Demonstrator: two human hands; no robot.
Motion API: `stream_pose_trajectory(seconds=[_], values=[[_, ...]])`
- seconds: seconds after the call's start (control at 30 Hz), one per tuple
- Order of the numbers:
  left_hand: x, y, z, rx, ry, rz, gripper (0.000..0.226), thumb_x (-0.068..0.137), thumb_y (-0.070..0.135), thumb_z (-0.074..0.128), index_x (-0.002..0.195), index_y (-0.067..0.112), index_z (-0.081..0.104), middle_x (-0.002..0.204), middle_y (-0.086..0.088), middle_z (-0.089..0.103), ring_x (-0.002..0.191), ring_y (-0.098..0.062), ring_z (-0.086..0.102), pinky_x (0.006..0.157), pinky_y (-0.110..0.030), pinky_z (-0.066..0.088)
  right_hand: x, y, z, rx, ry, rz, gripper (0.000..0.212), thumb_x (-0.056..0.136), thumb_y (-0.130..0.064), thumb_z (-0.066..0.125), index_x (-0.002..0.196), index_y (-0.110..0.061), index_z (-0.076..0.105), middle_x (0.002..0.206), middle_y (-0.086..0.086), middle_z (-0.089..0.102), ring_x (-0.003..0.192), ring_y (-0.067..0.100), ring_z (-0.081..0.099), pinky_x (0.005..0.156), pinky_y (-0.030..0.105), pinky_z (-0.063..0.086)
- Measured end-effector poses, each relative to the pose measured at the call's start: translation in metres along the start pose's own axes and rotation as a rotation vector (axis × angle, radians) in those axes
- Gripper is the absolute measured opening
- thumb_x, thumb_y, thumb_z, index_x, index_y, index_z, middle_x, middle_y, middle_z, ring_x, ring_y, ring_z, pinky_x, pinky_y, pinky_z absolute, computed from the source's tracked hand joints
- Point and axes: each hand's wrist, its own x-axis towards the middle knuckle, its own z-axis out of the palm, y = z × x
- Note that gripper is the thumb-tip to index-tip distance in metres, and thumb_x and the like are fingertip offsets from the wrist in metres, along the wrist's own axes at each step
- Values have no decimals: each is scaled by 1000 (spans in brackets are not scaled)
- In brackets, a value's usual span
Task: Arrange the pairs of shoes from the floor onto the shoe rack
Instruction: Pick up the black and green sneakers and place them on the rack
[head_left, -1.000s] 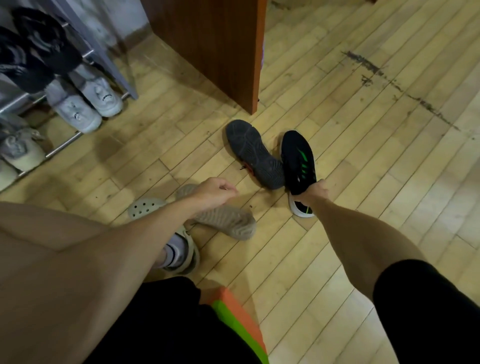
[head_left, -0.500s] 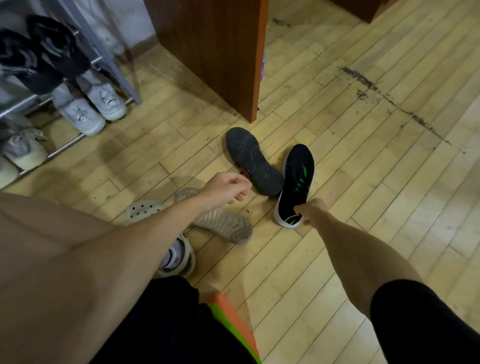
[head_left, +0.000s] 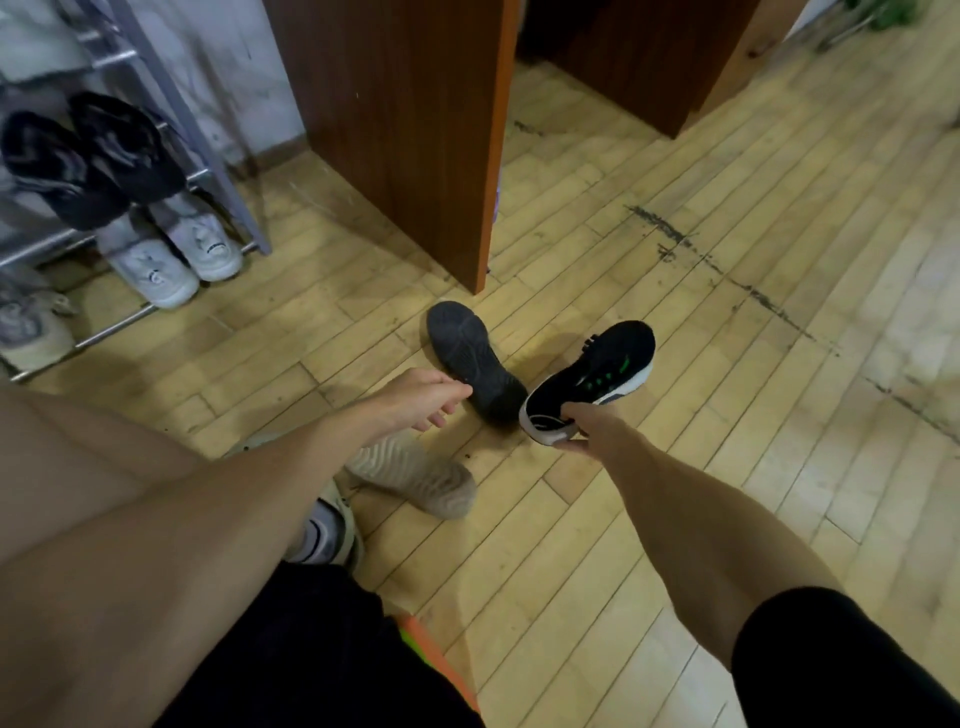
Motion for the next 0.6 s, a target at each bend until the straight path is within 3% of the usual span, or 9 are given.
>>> stream_pose_trajectory(seconds=[0.1, 0.23, 0.33, 0.47, 0.6], values=[[-7, 14, -17, 39, -7, -53, 40, 93, 40, 49, 123, 14, 54, 104, -7, 66, 79, -19, 67, 77, -33, 52, -17, -29, 12, -15, -58, -87, 30, 83, -3, 68, 109, 0, 54, 101, 16, 62, 77, 25, 65, 49, 36, 58], [-23, 25, -58, 82, 60, -106, 41, 91, 42, 50, 121, 14, 54, 97, -8, 67, 71, -21, 67, 71, -32, 53, -55, -76, 57, -149, -210, -157, 29, 83, -4, 69, 108, 7, 60, 95, 19, 66, 70, 26, 65, 42, 33, 56], [-43, 27, -103, 48, 208, -93, 41, 88, 42, 52, 115, 11, 57, 93, -5, 64, 75, -21, 68, 68, -30, 55, -93, -115, 111, -296, -321, -234, 18, 84, -6, 69, 99, 3, 63, 74, 14, 65, 64, 21, 64, 47, 34, 55], [-84, 23, -175, 22, 418, -73, 32, 89, 38, 53, 109, 13, 58, 89, 2, 59, 74, -17, 66, 50, -24, 54, -153, -156, 188, -386, -489, -374, 8, 84, -4, 67, 78, -5, 62, 76, 9, 63, 68, 18, 62, 55, 34, 58], [-129, 9, -237, -88, 635, -94, 26, 85, 32, 57, 99, 10, 59, 93, -8, 57, 72, -21, 57, 60, -32, 57, -211, -186, 257, -420, -678, -534, 3, 81, 0, 67, 79, -1, 66, 79, 11, 65, 67, 20, 64, 63, 35, 61]])
